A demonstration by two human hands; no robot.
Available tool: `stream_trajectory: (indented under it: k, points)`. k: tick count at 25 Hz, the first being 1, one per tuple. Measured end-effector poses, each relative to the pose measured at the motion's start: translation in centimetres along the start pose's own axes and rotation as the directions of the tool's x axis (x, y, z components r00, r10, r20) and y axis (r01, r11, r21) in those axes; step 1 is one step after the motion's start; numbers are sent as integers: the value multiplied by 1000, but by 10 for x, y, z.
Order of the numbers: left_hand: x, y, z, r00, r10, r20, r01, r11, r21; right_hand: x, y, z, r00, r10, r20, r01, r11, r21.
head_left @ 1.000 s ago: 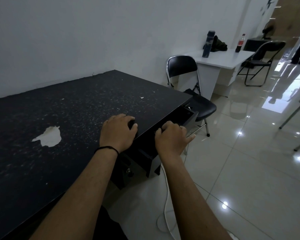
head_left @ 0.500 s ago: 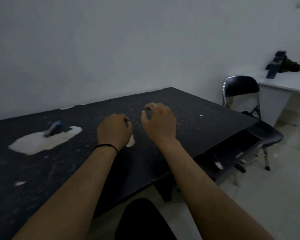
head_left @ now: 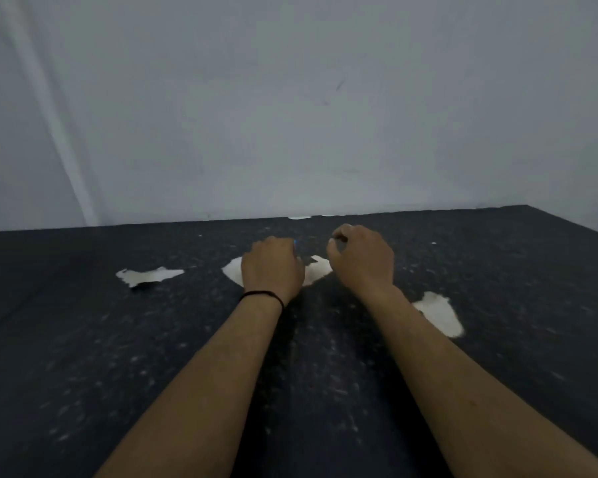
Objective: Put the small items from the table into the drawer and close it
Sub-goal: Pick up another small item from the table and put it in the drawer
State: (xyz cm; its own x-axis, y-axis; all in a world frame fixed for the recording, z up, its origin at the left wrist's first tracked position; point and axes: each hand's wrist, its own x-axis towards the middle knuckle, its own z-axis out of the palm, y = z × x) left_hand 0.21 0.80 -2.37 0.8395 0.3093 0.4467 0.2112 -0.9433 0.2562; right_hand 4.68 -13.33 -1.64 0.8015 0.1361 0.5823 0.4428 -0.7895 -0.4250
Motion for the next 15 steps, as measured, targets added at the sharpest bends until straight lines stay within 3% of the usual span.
stream_trajectory:
  k: [4,8,11,15]
  points:
    - [21,-33,22,996,-83,17,83,996,18,8,-4,49,986,24,166,-7,995,-102]
    - [37,-37,44,992,-125,-7,125,992,6,9,2,58,985,14,170,18,983,-183]
    - [38,-35,46,995,-92,-43,92,996,1,10,3,58,980,54,193,-29,991,-128]
    - [36,-41,42,1000,-9,-30,4,988,-157,13,5,56,970,70,231,-80,996,34]
